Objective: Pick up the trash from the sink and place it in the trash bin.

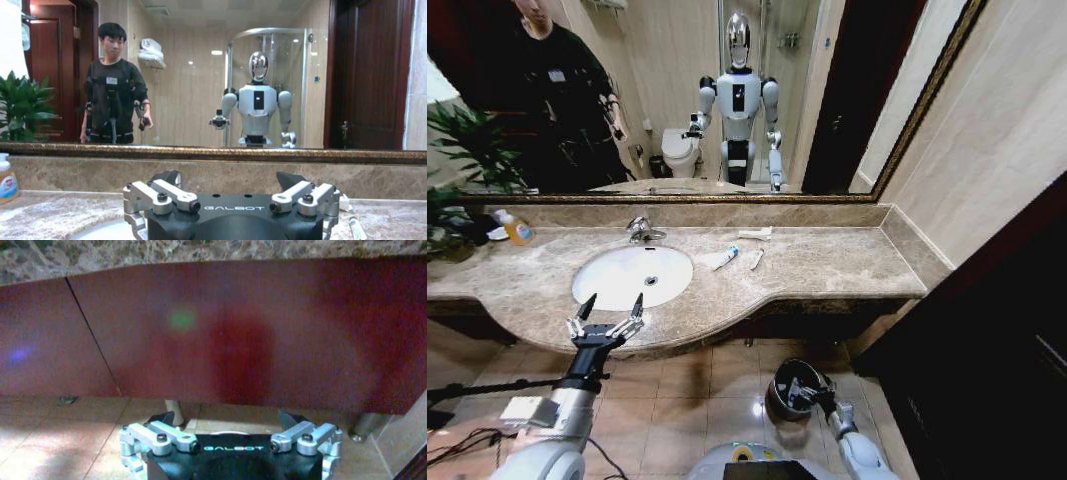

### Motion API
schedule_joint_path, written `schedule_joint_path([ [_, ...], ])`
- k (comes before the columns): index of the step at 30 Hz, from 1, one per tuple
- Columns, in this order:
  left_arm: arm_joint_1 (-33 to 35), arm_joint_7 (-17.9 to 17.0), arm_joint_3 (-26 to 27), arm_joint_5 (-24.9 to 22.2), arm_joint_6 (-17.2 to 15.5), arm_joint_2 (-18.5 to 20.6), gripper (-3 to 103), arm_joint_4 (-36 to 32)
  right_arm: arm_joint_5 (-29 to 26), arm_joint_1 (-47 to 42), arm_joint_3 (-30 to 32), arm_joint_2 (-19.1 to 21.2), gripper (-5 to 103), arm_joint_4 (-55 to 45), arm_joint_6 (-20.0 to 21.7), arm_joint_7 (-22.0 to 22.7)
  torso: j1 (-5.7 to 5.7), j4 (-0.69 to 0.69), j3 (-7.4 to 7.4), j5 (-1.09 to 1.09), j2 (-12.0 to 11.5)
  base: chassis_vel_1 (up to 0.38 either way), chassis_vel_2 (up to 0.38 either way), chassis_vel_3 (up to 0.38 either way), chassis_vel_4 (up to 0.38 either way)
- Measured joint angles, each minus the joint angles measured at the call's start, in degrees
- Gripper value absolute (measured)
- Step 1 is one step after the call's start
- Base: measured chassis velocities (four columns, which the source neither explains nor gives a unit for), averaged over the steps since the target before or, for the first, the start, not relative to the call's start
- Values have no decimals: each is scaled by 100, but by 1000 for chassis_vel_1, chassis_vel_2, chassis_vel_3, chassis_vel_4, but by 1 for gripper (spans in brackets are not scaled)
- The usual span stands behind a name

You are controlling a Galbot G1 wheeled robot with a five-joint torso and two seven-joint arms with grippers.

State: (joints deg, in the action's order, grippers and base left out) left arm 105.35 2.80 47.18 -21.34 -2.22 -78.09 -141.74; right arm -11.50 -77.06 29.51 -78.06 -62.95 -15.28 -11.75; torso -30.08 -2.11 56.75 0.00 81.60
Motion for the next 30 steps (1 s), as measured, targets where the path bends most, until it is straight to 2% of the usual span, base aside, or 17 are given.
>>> schedule_joint_path([
  [6, 0, 0, 0, 0, 0, 0, 100, 0, -66, -254, -3, 59, 100, -581, 123, 91, 0, 0, 0, 1, 0, 0, 0, 0, 0],
  [9, 0, 0, 0, 0, 0, 0, 100, 0, -319, -648, -13, 194, 100, -1494, 366, 165, 0, 0, 0, 0, 0, 0, 0, 0, 0],
  [10, 0, 0, 0, 0, 0, 0, 100, 0, -319, -648, -13, 194, 100, -1494, 366, 165, 0, 0, 0, 0, 0, 0, 0, 0, 0],
  [14, 0, 0, 0, 0, 0, 0, 100, 0, -570, -1256, -5, 355, 100, -3055, 690, 339, 0, 0, 0, -2, 0, 0, 0, 0, 0],
  [15, 0, 0, 0, 0, 0, 0, 100, 0, -570, -1256, -5, 355, 100, -3055, 690, 339, 0, 0, 0, -2, 0, 0, 0, 0, 0],
  [18, 0, 0, 0, 0, 0, 0, 100, 0, -582, -1563, -52, 419, 100, -4292, 997, 619, 0, 1, 0, -1, 0, 0, 0, 0, 0],
  [20, 0, 0, 0, 0, 0, 0, 100, 0, -574, -1579, -80, 419, 100, -4543, 1072, 722, 0, 0, 0, -1, 0, 0, 0, 0, 0],
  [23, 0, 0, 0, 0, 0, 0, 100, 0, -569, -1436, -216, 418, 100, -5287, 1491, 1036, 0, 1, 0, -1, 0, 0, 0, 0, 0],
  [24, 0, 0, 0, 0, 0, 0, 100, 0, -569, -1436, -216, 418, 100, -5287, 1491, 1036, 0, 1, 0, -1, 0, 0, 0, 0, 0],
  [27, 0, 0, 0, 0, 0, 0, 100, 0, -618, -871, -406, 509, 100, -5534, 2001, 1169, 0, 0, 0, -1, 0, 0, 0, 0, 0],
  [28, 0, 0, 0, 0, 0, 0, 100, 0, -618, -871, -406, 509, 100, -5534, 2001, 1169, 0, 0, 0, -1, 0, 0, 0, 0, 0],
  [30, 0, 0, 0, 0, 0, 0, 100, 0, -697, -400, -585, 588, 100, -5456, 2312, 1284, 0, 0, 0, -1, 0, 0, 0, 0, 0],
])
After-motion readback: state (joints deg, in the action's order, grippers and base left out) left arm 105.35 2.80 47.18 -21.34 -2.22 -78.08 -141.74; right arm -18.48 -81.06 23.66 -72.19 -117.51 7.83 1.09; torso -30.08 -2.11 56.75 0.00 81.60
